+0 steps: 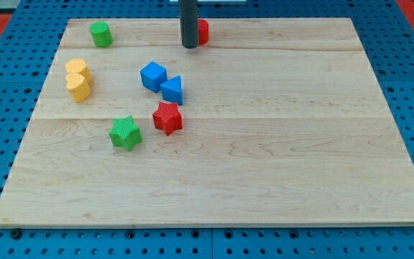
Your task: Separate the blue cube and the blue triangle
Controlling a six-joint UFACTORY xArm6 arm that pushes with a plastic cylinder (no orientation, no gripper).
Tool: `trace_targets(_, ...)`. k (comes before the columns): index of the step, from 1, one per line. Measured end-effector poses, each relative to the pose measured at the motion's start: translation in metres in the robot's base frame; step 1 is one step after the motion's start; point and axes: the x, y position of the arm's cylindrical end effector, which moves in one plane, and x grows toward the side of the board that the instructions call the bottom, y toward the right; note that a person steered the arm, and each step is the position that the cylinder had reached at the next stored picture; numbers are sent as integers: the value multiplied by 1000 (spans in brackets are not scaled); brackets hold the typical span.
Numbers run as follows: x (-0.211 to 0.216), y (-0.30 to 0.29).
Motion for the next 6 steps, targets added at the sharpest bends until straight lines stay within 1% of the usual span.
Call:
trace_targets(1,25,-48)
trace_targets(2,40,-110)
trace_targets(3,65,-135)
trace_targets(4,98,-72)
trace_targets(5,100,15)
trace_targets(6,74,51)
